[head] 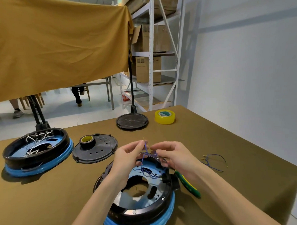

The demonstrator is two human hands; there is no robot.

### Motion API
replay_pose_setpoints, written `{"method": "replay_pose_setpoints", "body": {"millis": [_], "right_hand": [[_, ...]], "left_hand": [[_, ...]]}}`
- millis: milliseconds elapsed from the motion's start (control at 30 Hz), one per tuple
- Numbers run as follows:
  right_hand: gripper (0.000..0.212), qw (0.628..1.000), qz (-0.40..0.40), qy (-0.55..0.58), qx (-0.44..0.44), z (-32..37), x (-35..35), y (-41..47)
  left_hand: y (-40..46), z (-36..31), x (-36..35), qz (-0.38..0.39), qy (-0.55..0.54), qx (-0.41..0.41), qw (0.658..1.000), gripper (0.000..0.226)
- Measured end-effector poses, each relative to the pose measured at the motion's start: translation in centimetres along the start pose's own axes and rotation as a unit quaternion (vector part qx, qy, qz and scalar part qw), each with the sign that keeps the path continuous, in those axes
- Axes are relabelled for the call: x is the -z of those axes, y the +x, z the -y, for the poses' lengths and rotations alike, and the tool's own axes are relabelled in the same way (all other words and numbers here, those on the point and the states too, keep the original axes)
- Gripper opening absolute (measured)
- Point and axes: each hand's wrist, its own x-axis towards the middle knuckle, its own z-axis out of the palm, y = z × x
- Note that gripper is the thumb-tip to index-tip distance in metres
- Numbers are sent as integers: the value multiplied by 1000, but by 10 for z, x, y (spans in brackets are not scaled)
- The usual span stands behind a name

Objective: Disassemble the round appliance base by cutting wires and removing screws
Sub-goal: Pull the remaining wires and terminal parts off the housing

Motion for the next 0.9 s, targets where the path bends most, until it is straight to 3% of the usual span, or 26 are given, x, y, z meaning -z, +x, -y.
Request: {"method": "replay_pose_setpoints", "body": {"millis": [100,200,400,567,700,767,833,900], "right_hand": [[19,998,-48,32,12,3,24,2],[18,991,-131,33,16,5,59,10],[17,956,-287,-56,-4,-18,128,42],[17,914,-351,-201,-10,-36,159,63],[26,820,-316,-477,14,-32,142,55],[24,841,-280,-457,76,-25,110,47],[21,897,-168,-396,100,-24,70,40],[28,913,-68,-394,81,-32,34,32]], "left_hand": [[4,4,-4,21,82,-26,996,20],[7,16,-1,12,204,-105,973,22],[3,40,15,24,480,-170,860,25],[3,42,19,5,551,-185,814,30],[0,40,18,24,566,-184,803,29],[-2,38,19,52,551,-184,812,25],[-4,36,20,87,527,-186,825,23],[-7,35,20,116,508,-190,832,20]]}}
